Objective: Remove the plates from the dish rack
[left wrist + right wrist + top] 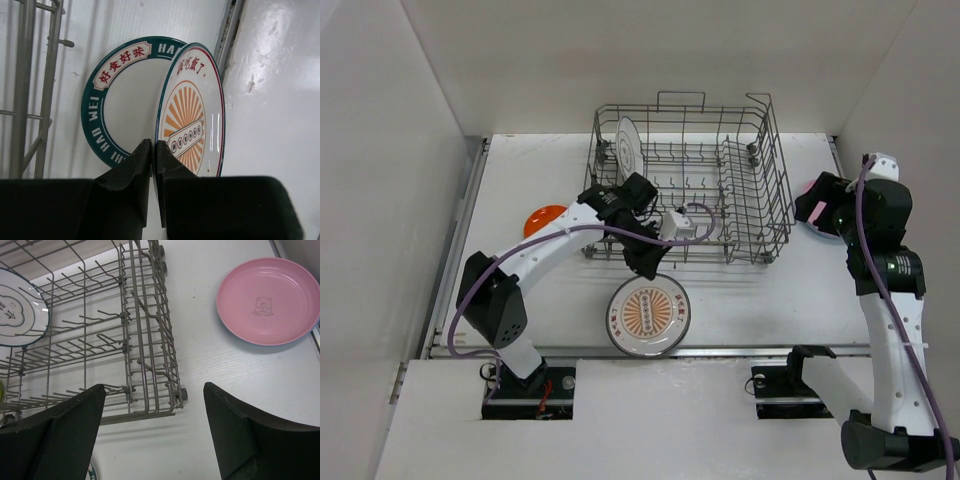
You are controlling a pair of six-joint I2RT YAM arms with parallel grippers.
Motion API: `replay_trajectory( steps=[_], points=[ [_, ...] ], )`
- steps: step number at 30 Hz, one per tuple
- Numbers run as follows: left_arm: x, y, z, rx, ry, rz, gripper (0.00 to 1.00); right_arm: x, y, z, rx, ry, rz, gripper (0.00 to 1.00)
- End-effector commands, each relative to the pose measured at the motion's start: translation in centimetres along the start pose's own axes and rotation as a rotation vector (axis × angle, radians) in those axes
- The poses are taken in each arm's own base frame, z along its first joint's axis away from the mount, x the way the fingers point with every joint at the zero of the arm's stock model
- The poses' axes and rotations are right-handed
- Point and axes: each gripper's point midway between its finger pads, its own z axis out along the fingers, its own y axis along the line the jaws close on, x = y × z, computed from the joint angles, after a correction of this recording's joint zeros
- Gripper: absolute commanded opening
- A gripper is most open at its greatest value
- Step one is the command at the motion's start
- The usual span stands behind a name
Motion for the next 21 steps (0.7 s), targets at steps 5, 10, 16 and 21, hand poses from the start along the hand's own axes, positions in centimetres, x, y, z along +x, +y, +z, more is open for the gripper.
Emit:
replay_trajectory(
  steps=[5, 10, 16, 21],
  points=[
    [-0.5, 1.4, 0.0, -0.082, -0.012, 0.033, 0.00, 0.0, 0.0, -0.6, 0.006, -0.010, 0.003, 0.85],
    [-0.2, 1.9, 0.9, -0.079, 0.036, 0.016, 0.09, 0.3, -0.3, -0.4, 0.017, -0.003, 0.003, 0.85],
    [-0.7, 2.1, 0.1, -0.093, 0.049, 0.044, 0.54, 0.3, -0.3, -0.4, 0.017, -0.003, 0.003, 0.85],
    [-2.3, 1.6, -1.5, -0.114, 0.003, 0.061, 0.64, 0.4, -0.3, -0.3, 0.017, -0.003, 0.003, 0.85]
  ],
)
